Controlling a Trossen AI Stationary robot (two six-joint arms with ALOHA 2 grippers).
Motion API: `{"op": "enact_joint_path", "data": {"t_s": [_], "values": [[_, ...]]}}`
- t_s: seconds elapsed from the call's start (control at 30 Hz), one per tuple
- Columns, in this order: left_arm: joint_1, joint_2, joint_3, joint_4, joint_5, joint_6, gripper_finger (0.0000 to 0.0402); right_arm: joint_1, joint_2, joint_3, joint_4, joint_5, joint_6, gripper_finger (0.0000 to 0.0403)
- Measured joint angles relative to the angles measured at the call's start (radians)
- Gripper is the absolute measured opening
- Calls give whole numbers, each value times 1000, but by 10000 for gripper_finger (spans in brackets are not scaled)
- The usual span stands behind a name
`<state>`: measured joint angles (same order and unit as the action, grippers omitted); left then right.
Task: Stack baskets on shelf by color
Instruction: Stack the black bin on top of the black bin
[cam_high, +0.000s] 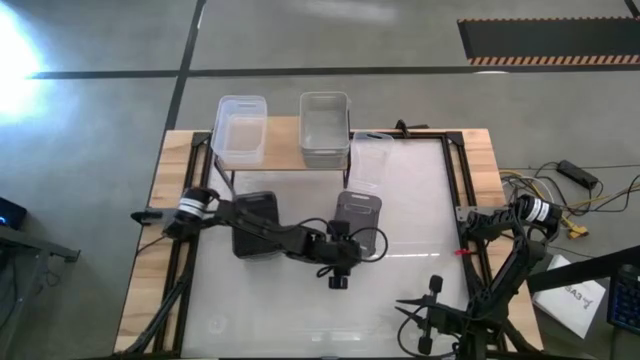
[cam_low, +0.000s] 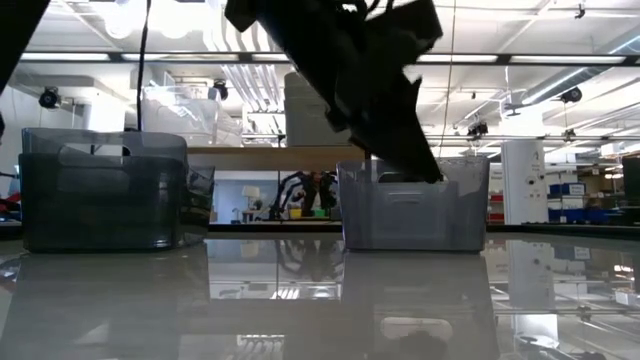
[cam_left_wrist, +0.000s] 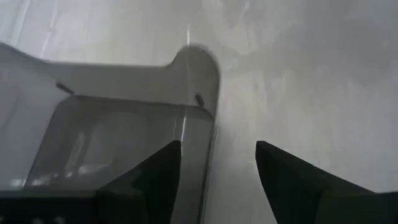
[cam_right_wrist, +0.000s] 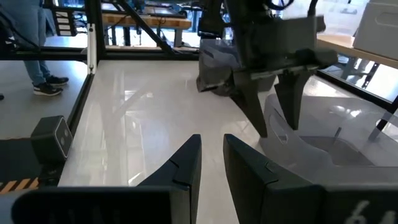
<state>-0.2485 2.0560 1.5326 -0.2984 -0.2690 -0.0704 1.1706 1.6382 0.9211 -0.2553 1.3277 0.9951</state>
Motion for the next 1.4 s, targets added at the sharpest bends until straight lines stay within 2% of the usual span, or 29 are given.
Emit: {"op": "enact_joint_path", "data": {"t_s": [0.1,0.2,0.3,0.43,0.47,0.6,0.7,1.0,1.13,1.27,1.4], "values": [[0,10,0,-1,-2,-3,186,0,0,-1,1,0,0,61],[0,11,0,-1,-2,-4,159,0,0,-1,3,0,0,61],[-2,11,0,-6,-1,-3,109,0,0,-1,3,0,0,61],[-11,11,0,-5,58,2,19,0,0,-1,3,0,0,61],[-17,11,0,-9,64,-2,11,0,0,-1,3,0,0,61],[-62,5,32,-86,69,-15,4,0,0,-1,3,0,0,61],[-114,-22,73,-184,23,-52,1,0,0,-1,3,0,0,61],[-310,-120,223,-535,-324,-142,1,0,0,-6,1,-1,0,61],[-380,-149,279,-715,-467,-252,0,0,0,-8,4,-2,0,61],[-417,-187,300,-923,-502,-402,0,0,0,-10,4,-2,0,61],[-431,-207,297,-1206,-511,-610,0,0,0,-10,5,-2,0,61]]}}
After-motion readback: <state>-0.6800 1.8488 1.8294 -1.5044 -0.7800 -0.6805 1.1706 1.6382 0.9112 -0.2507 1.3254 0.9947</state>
